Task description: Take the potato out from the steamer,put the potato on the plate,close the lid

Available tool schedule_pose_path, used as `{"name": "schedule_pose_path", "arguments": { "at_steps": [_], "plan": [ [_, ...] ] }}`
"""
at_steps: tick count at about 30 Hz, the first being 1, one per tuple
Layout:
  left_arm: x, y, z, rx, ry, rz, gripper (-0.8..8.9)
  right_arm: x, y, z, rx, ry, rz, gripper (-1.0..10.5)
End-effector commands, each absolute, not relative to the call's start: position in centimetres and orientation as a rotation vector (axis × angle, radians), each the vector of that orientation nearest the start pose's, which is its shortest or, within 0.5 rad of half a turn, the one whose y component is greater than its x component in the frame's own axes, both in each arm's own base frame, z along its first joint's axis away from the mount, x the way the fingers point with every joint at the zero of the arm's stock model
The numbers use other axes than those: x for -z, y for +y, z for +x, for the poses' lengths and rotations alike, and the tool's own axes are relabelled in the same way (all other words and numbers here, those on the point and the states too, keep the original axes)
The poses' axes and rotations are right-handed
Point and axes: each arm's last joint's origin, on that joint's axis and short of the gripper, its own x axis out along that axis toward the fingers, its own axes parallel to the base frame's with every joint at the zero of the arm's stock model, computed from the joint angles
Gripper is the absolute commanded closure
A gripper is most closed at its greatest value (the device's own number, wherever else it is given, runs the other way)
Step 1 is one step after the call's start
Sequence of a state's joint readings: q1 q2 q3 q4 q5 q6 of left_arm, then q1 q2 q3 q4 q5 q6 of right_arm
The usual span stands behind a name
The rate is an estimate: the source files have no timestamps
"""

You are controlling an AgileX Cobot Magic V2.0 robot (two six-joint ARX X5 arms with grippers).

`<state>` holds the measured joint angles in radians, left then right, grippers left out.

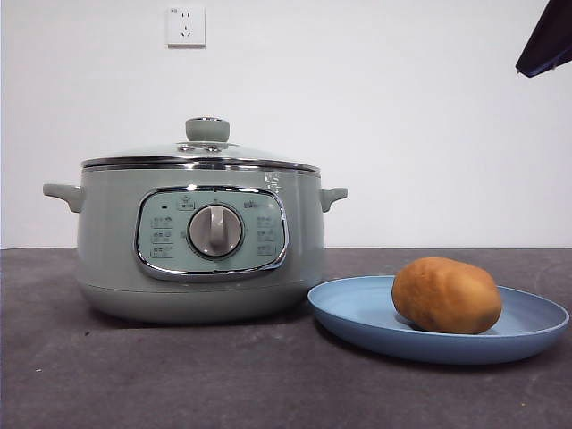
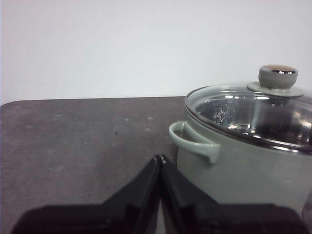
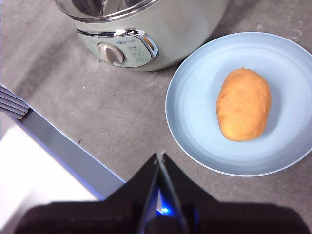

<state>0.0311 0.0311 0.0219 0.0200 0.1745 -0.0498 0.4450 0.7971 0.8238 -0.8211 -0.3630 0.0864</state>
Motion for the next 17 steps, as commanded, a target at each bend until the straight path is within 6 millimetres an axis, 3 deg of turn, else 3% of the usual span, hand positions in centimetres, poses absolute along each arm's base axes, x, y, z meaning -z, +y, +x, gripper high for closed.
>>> {"name": "schedule_pose_path", "arguments": {
  "at_steps": [1, 11, 17],
  "plan": [
    [-16.3, -0.1, 9.8, 0.123, 0.017, -0.062, 8.17, -29.2, 7.2, 12.7, -0.728, 0.843, 0.044, 9.5],
    [-14.7, 0.1, 9.6, 0.052, 0.181, -0.072, 8.17, -29.2, 7.2, 12.7, -0.728, 0.843, 0.044, 9.5],
    [-14.7, 0.0, 9.6, 0.067, 0.176, -0.072, 8.17, -29.2, 7.2, 12.7, -0.728, 0.843, 0.044, 9.5]
  ]
}}
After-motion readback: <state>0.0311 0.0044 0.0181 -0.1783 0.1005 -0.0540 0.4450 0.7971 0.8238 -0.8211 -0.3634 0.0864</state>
